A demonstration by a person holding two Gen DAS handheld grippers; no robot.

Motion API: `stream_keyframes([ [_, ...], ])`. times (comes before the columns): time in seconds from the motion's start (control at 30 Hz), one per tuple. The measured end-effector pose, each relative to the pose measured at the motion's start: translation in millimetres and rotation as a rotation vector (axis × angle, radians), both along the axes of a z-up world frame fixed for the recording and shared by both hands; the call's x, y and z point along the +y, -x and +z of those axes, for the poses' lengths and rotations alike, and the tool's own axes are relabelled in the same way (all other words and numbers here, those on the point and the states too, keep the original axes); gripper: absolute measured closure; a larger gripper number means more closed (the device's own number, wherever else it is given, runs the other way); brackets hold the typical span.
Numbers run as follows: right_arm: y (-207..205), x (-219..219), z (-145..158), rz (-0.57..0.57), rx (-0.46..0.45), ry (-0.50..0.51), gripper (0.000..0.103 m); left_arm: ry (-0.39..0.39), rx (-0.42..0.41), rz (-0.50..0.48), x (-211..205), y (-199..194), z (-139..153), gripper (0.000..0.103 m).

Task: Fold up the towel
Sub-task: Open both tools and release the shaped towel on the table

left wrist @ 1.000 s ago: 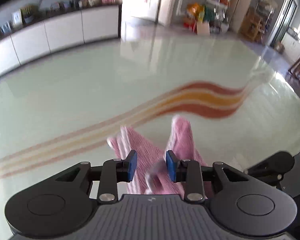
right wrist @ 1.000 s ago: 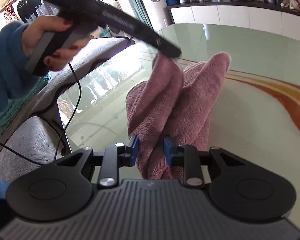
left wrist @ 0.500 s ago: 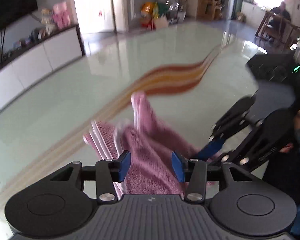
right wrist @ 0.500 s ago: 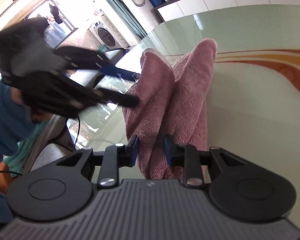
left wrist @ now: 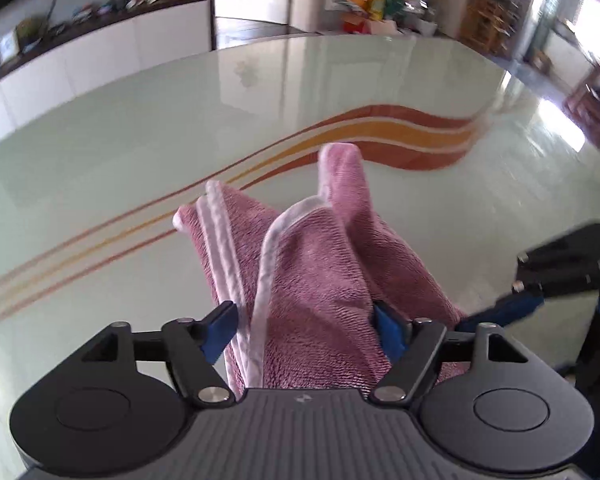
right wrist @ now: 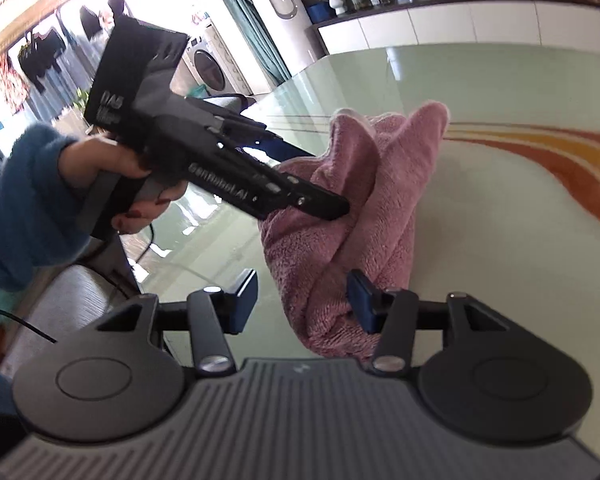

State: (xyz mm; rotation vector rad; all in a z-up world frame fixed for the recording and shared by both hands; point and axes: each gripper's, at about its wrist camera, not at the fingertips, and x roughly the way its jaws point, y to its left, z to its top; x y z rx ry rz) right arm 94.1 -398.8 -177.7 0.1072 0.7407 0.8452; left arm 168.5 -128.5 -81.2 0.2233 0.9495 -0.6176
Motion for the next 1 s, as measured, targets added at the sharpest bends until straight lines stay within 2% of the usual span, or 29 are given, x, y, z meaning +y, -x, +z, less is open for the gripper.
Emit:
stream_keyframes([
  [0.13,11.6,5.5,-1.0,-0.013,-0.041,0.015,0.043,0.001,-0.029,0.026,3.1,6.9,4.2,0.021],
  [0.2,19.0,6.4,-1.5,-0.024,-0.055,0.022,0.033,0.001,-0.043,0.039,4.6,10.3,6.3,0.021],
  [0.27,26.4,7.0,-1.9,-0.04,-0.065,0.02,0.031,0.001,-0.058,0.052,6.1,13.7,8.4,0.021],
  [0.43,43.0,4.3,-1.4,-0.119,-0.097,-0.032,0.02,0.002,-0.094,0.085,9.9,22.3,13.6,0.021],
  [0.5,48.2,3.0,0.2,-0.156,-0.116,-0.053,0.012,0.014,-0.106,0.104,12.6,27.0,19.0,0.021],
  [0.7,70.3,-11.1,2.9,-0.243,-0.136,-0.119,0.0,0.059,-0.141,0.165,21.6,42.0,37.4,0.021],
  [0.87,80.4,-13.7,1.8,-0.308,-0.141,-0.125,0.0,0.143,-0.175,0.243,41.7,60.4,52.1,0.019],
  [1.0,87.9,-6.3,-0.2,-0.34,-0.145,-0.091,0.0,0.176,-0.217,0.295,49.4,91.4,56.1,0.016],
])
